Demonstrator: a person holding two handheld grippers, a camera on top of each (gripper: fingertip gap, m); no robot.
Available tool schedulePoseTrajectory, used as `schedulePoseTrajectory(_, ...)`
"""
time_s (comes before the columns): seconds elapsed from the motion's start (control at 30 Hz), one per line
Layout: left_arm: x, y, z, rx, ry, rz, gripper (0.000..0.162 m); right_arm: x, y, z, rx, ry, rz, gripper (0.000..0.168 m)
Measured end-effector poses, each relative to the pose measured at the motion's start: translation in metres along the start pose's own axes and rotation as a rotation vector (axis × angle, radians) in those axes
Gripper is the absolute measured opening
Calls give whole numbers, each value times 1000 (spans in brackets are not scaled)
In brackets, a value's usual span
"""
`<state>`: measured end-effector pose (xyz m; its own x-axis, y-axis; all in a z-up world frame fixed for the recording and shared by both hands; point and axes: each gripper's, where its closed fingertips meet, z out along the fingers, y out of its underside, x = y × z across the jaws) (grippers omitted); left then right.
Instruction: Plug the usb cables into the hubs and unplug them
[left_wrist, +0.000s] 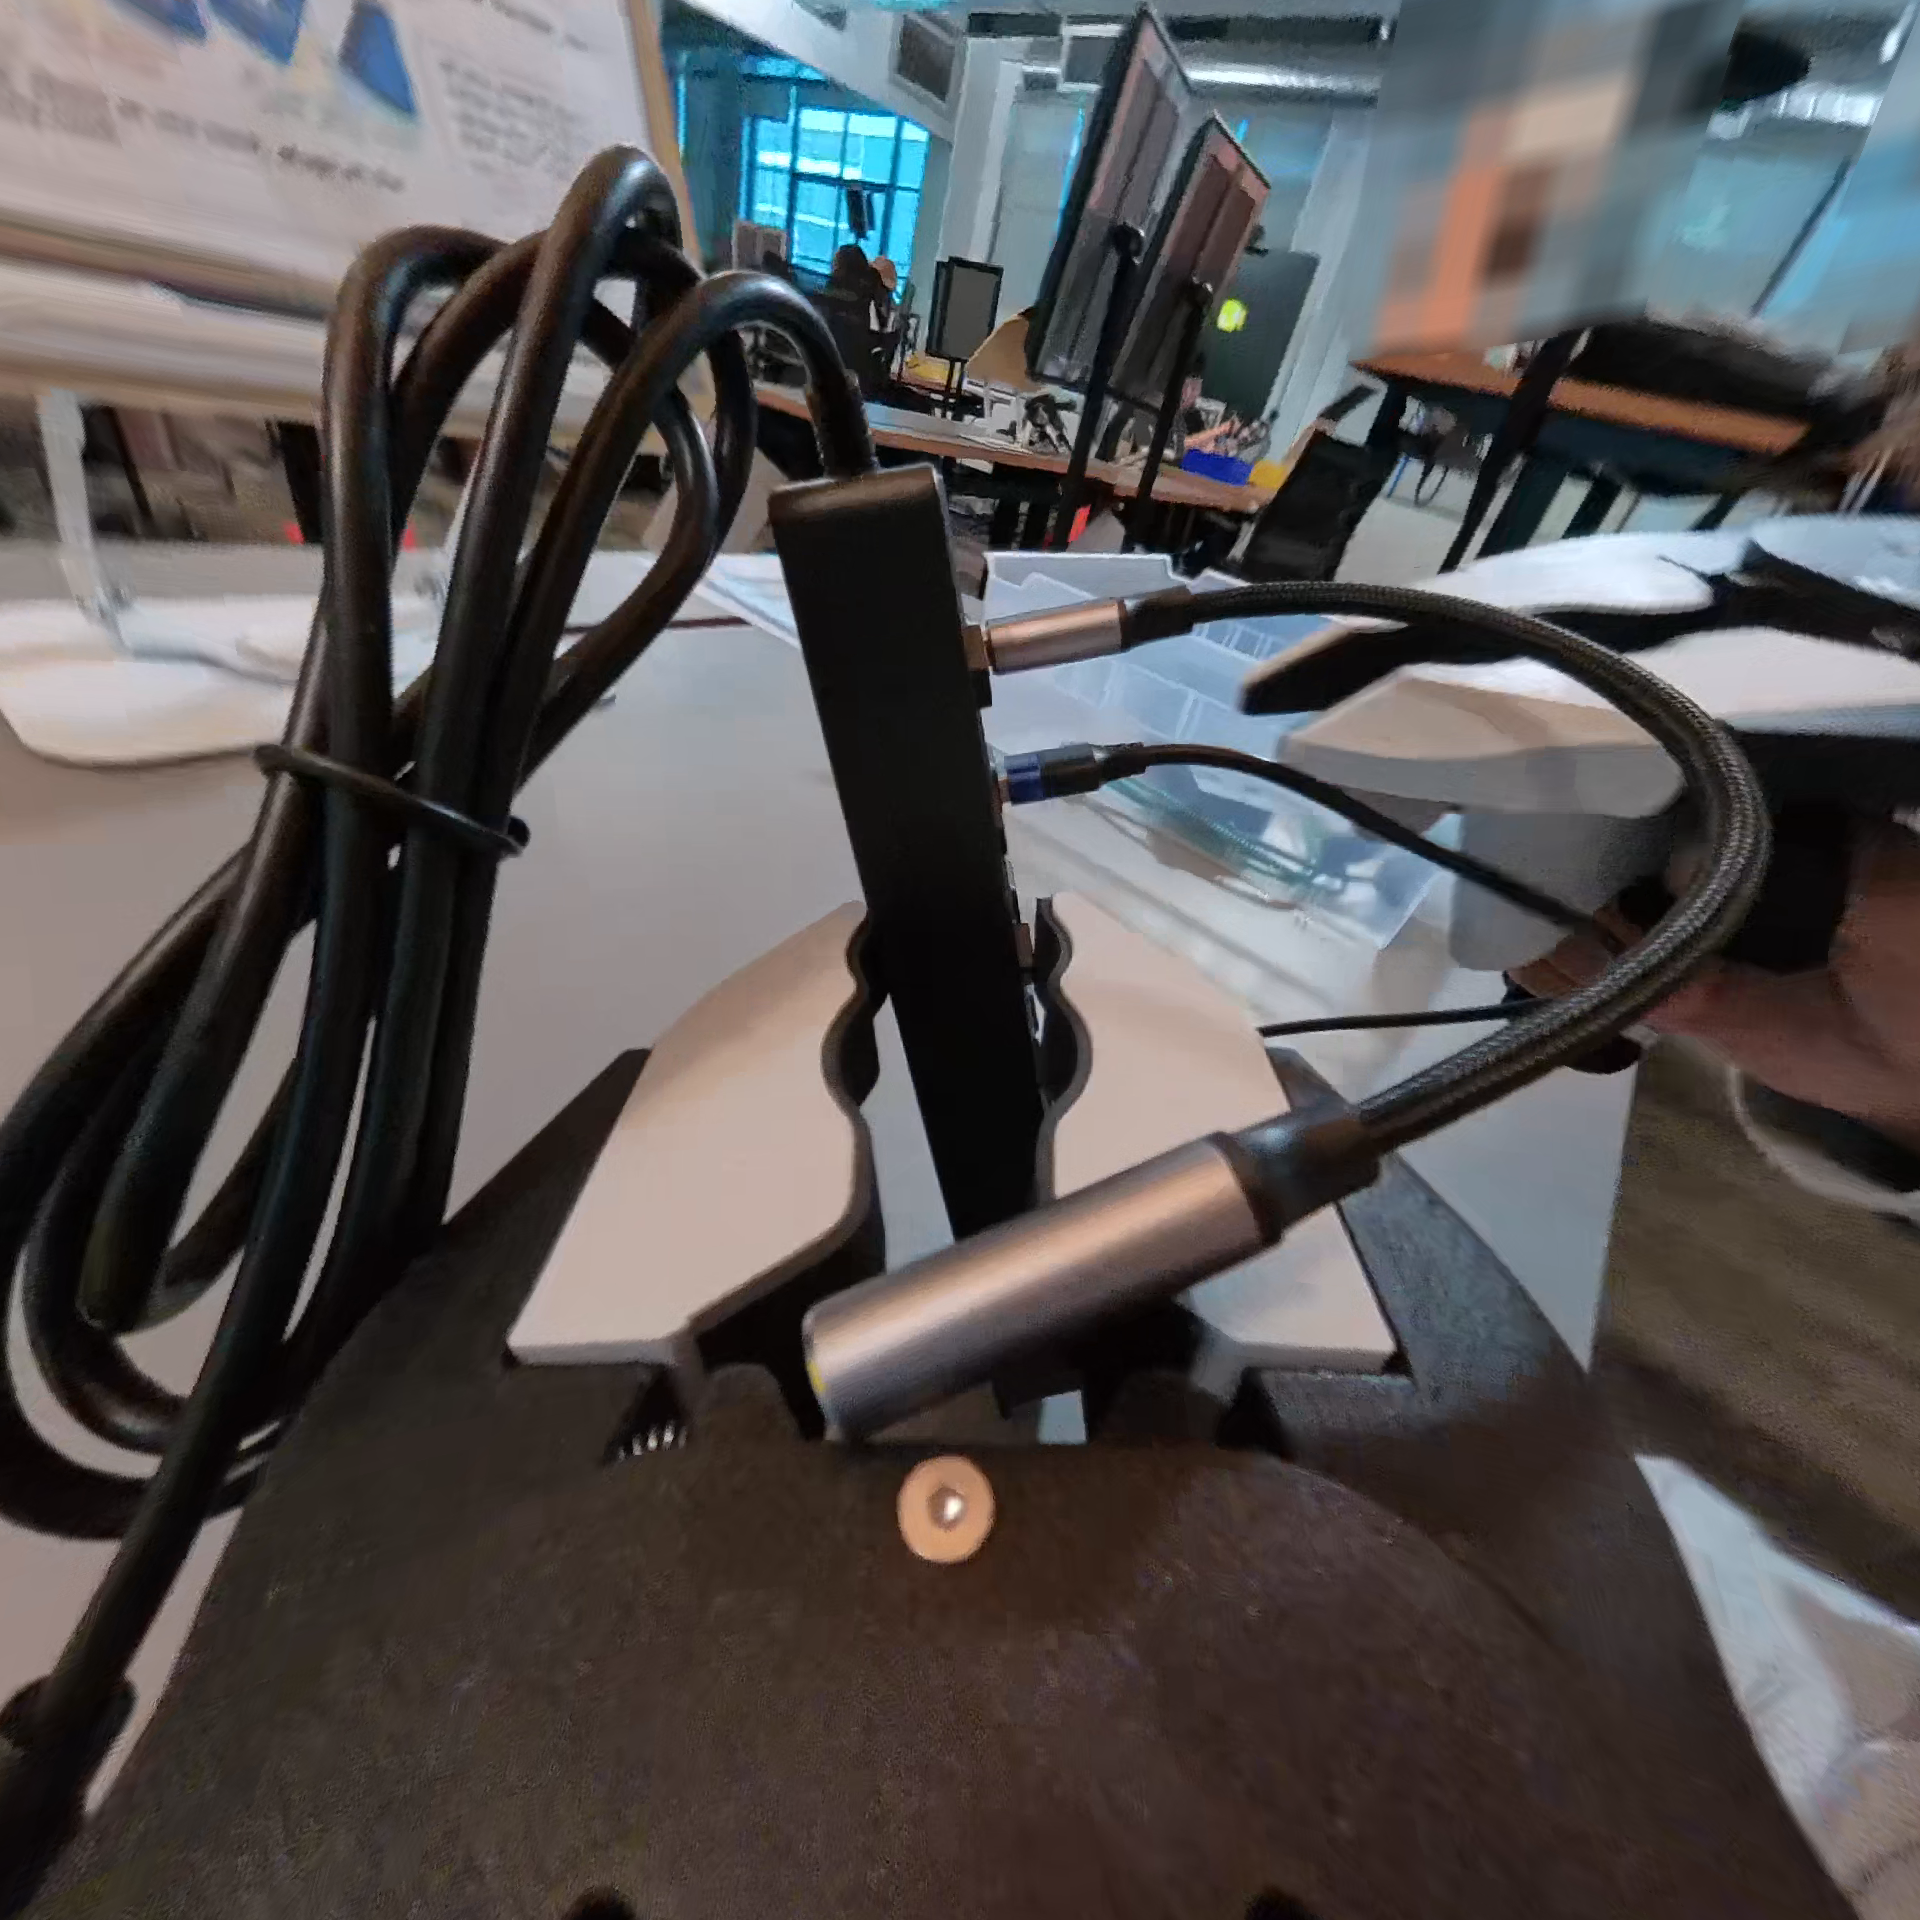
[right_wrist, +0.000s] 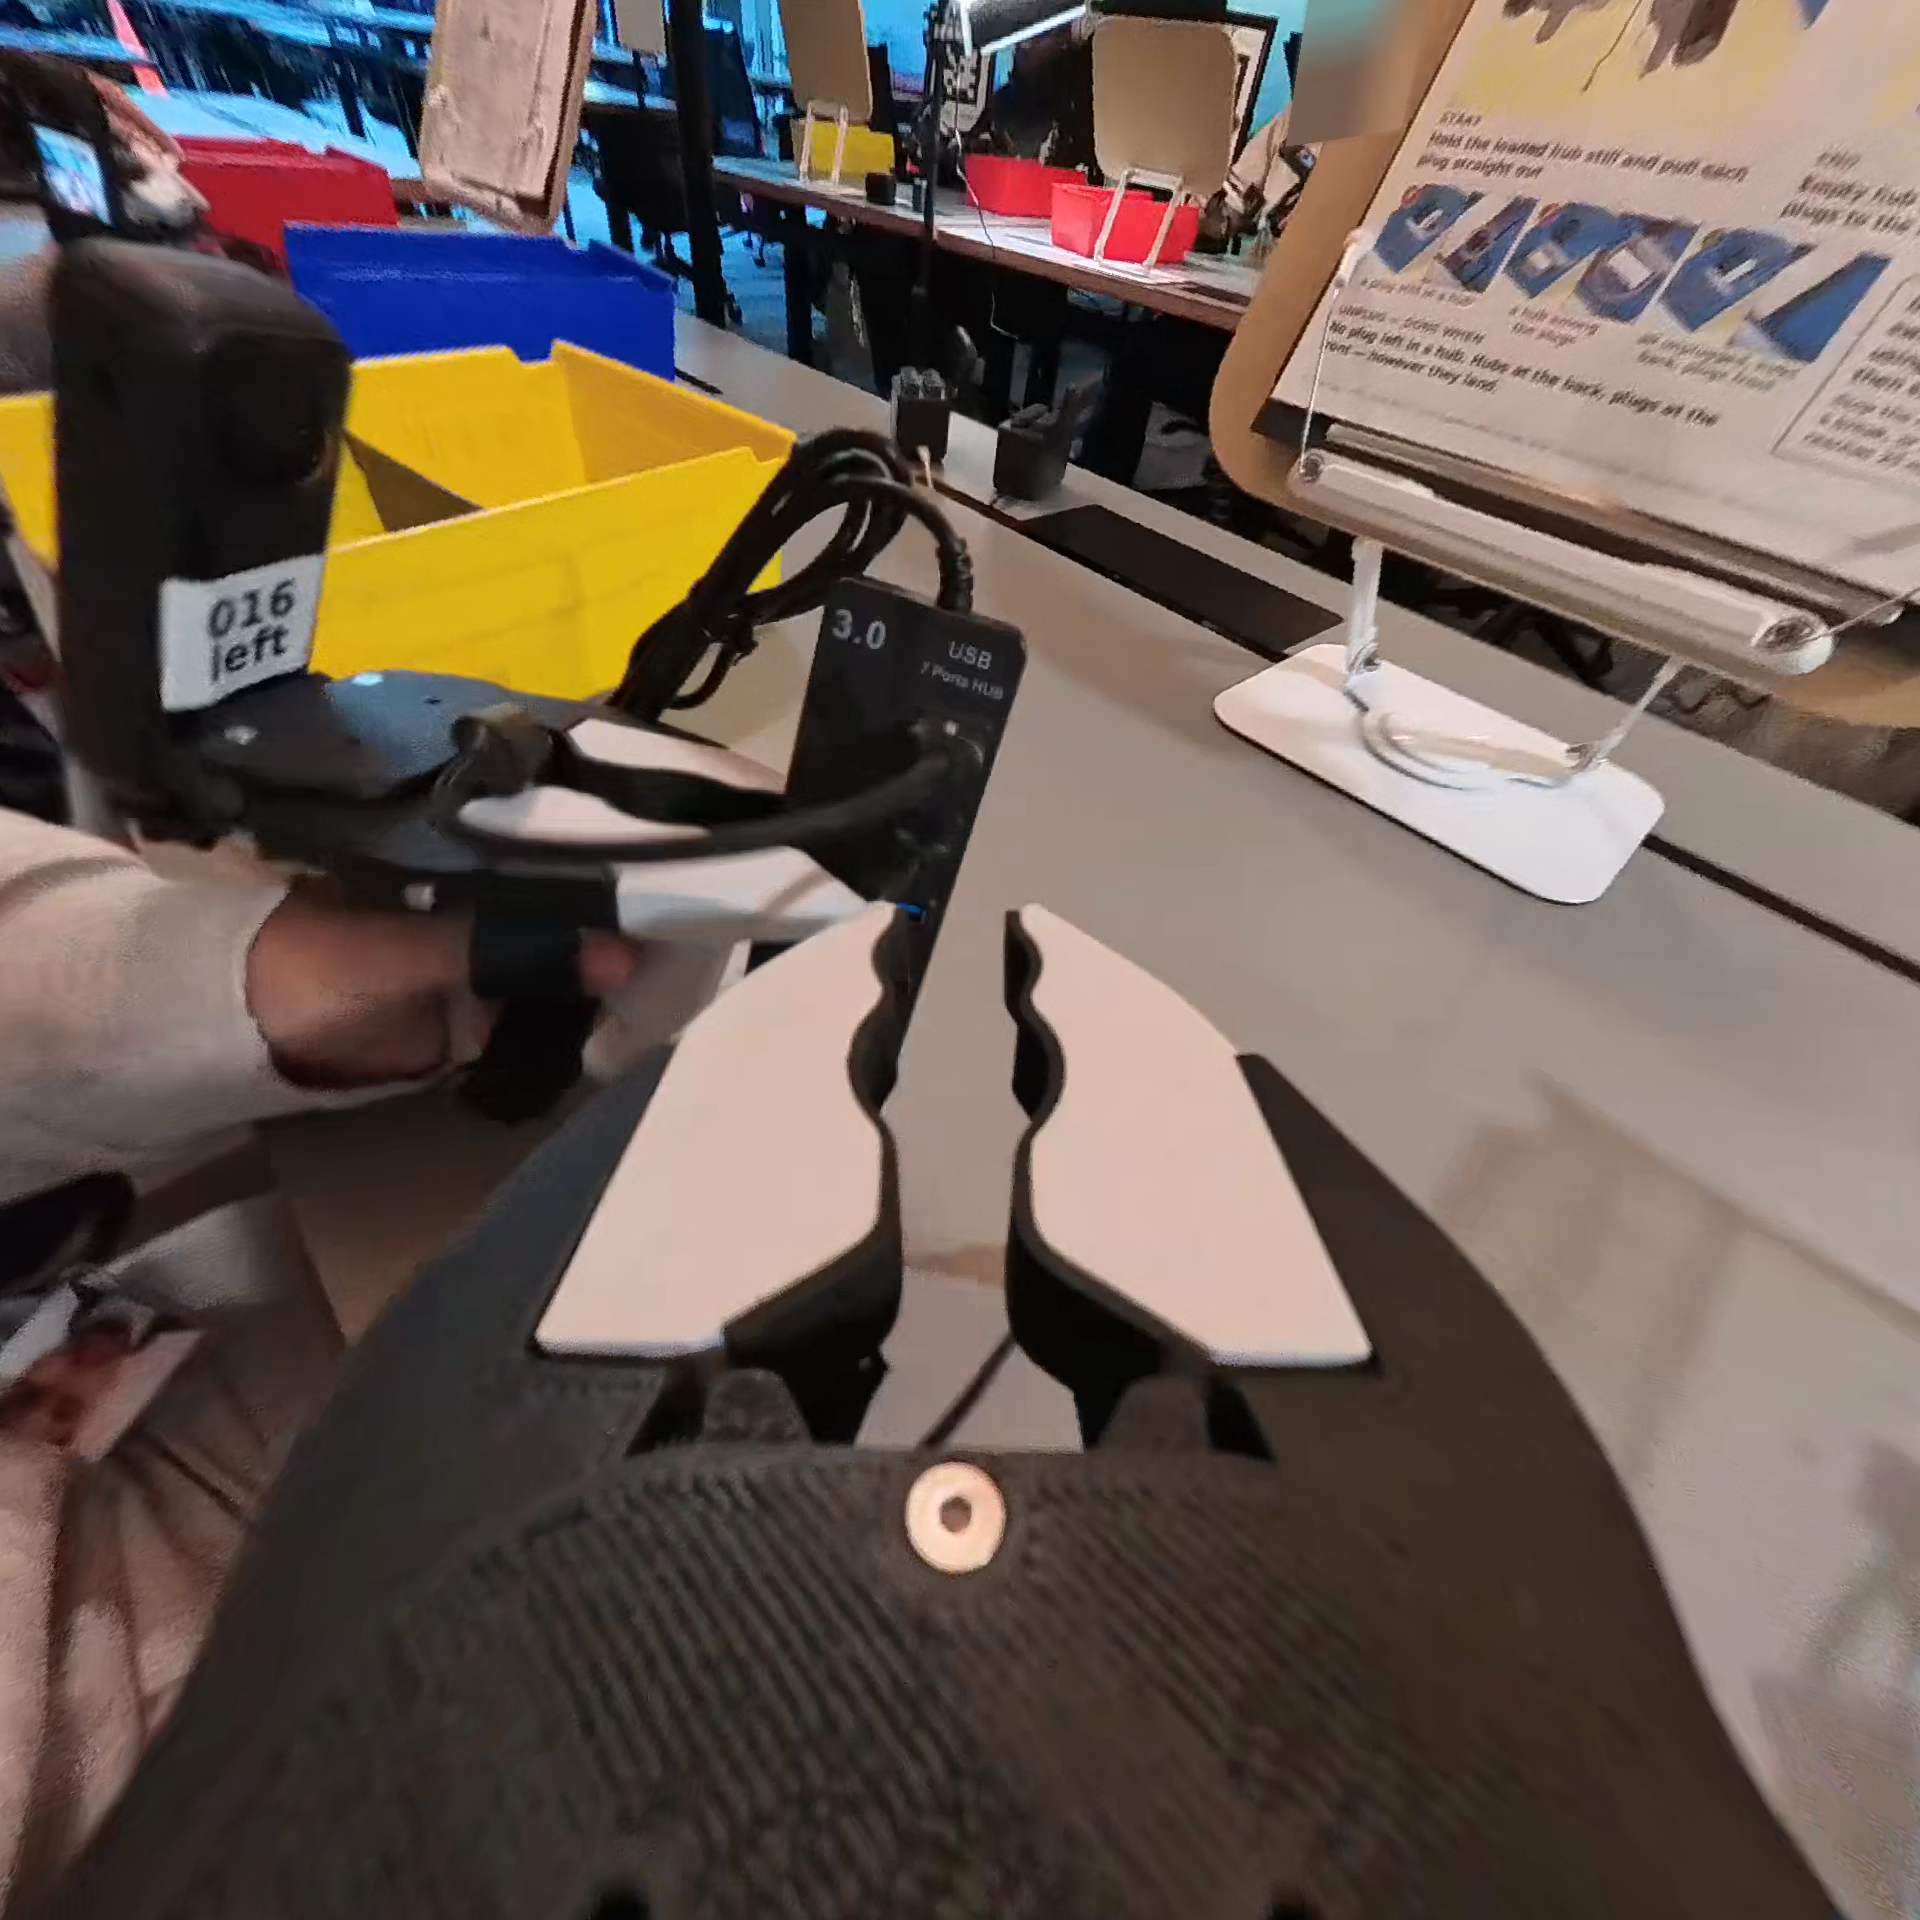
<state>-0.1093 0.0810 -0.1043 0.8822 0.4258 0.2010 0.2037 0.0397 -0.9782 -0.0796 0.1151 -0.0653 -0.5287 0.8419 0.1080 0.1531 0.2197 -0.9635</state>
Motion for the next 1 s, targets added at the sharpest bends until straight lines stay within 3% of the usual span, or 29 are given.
schedulePoseTrajectory(0.03, 5, 0, 0, 0, -6, 60, 28, 0, 1, 1, 11, 4, 20, 16)
schedulePoseTrajectory(0.17, 15, 0, 1, 7, -75, 208, 28, -5, 5, 3, 8, -64, 106, 18)
schedulePoseTrajectory(0.47, 11, -1, 0, 20, -72, 123, 25, -15, 11, 8, 39, -113, 173, 34)
schedulePoseTrajectory(0.7, 27, 1, 2, 20, -11, 158, 26, -14, 8, 4, 116, -43, 90, 16)
schedulePoseTrajectory(1.0, 39, 0, 0, 42, 68, 171, 30, -16, 12, 6, 82, -45, 49, 17)
